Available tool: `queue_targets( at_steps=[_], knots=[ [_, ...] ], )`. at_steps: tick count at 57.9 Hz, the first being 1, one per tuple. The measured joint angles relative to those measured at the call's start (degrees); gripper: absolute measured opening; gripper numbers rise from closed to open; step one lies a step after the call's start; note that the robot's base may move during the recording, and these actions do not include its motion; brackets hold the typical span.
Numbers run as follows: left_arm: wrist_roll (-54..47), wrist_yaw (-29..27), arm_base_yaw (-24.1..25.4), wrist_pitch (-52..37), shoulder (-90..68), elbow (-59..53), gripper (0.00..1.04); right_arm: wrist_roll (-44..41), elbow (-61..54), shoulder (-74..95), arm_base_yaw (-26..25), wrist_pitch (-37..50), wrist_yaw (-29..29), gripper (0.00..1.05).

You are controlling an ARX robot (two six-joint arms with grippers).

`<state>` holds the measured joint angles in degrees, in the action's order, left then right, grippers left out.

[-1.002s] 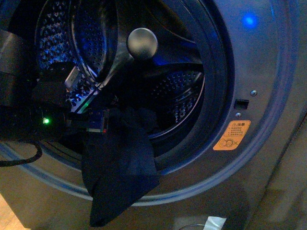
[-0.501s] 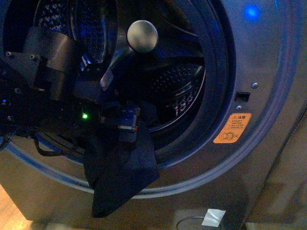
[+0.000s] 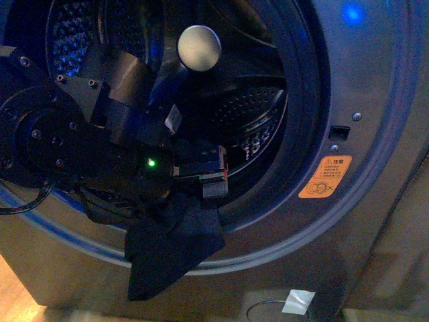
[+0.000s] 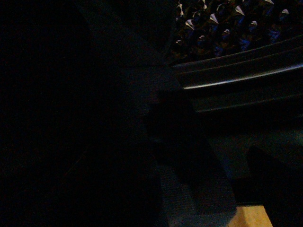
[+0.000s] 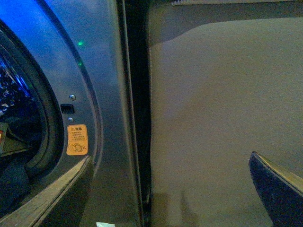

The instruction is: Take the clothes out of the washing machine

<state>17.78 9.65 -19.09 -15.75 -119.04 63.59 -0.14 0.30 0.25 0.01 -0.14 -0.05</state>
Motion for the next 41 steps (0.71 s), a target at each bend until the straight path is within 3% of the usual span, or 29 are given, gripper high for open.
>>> queue_targets(
  at_steps=[12,25,41],
  knots=[
    [1.7,0.7,-1.0,0.1,0.0,0.1,0.98,0.0,0.0,0.0,0.0,0.0,0.0,0.97],
    [-2.8,-5.2,-1.5,0.8,-0.4,0.1,0.98,0.0,0.0,0.0,0.0,0.0,0.0,0.97],
    [-8.2,-8.6,-0.6,2.6,-1.2,0.1,0.98,0.0,0.0,0.0,0.0,0.0,0.0,0.97]
  ],
)
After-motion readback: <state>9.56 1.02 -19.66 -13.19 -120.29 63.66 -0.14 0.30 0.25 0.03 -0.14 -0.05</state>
